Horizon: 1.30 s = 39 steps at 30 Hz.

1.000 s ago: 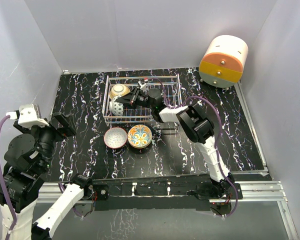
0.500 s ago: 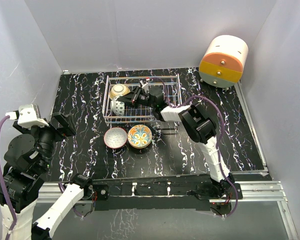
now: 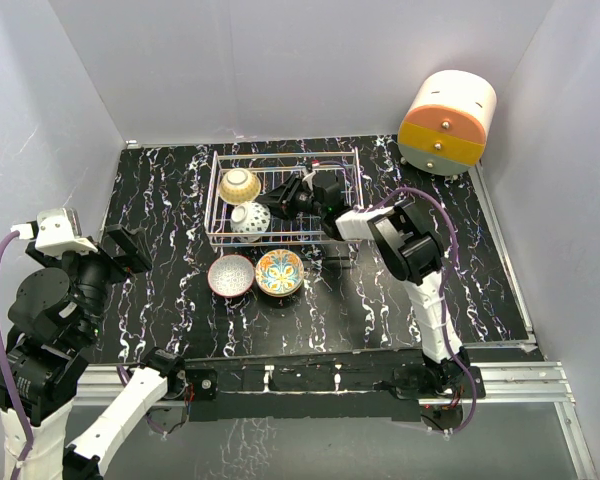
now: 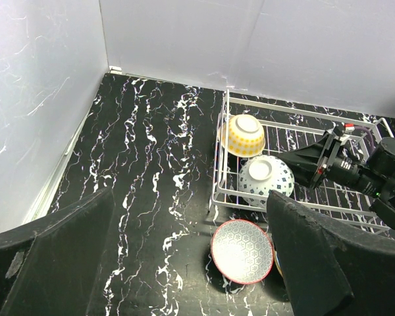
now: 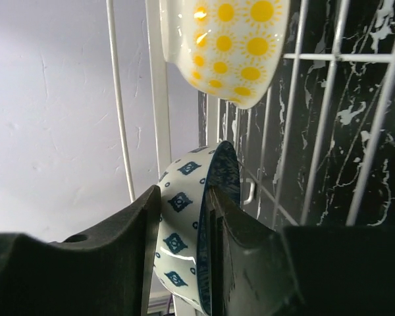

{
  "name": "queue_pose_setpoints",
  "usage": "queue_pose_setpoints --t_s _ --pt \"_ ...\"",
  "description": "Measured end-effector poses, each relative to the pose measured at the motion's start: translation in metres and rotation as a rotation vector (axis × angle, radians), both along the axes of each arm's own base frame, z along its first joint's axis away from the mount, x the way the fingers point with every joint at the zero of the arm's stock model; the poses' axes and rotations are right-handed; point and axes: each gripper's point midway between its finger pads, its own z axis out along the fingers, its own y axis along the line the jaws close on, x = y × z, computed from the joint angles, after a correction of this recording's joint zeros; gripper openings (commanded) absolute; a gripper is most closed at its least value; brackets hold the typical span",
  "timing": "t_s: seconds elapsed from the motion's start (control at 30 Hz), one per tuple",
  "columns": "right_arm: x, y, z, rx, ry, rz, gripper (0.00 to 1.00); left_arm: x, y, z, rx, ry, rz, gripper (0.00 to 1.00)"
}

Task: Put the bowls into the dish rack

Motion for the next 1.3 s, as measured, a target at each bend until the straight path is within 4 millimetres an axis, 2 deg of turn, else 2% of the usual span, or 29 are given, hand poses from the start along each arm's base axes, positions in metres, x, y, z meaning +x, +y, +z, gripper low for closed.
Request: queue_pose_setpoints --t_s 0.13,0.37,0.4,0.53,0.6,0.73,1.1,1.2,1.3 --pt "0.003 -0.005 -0.007 -0.028 0.005 -0.014 0.42 0.0 0.0 0.0 -0.002 0.0 0.001 0.97" --pt "0.015 -0.015 -0.031 -0.213 -0.012 -0.047 0.5 0.0 0.0 -0.001 -0.004 0.002 0.001 0.97" --pt "0.016 -0.015 -0.032 -0.234 -0.021 -0.043 0.54 0.0 0.0 -0.001 -0.005 0.002 0.001 0.97" --pt "0.02 -0.015 -0.029 -0.313 -0.067 -0.039 0.56 0.0 0.0 -0.001 -0.007 0.003 0.001 0.97" --pt "0.02 -0.014 -0.029 -0.35 -0.086 -0.035 0.63 0.0 0.0 -0.001 -0.008 0.003 0.001 0.97" --pt "0.022 -0.015 -0.024 -0.406 -0.13 -0.036 0.67 0.0 -0.001 -0.001 -0.008 0.003 0.001 0.97" --pt "0.033 -0.037 -0.022 -0.602 -0.216 -0.058 0.68 0.001 -0.001 -0.002 -0.007 0.004 0.001 0.97" --pt "0.032 -0.048 -0.014 -0.699 -0.261 -0.069 0.68 0.001 -0.001 -0.002 -0.007 0.004 0.001 0.97" --pt "0.032 -0.059 0.007 -0.796 -0.334 -0.086 0.68 0.001 -0.001 -0.002 -0.006 0.005 0.001 0.97"
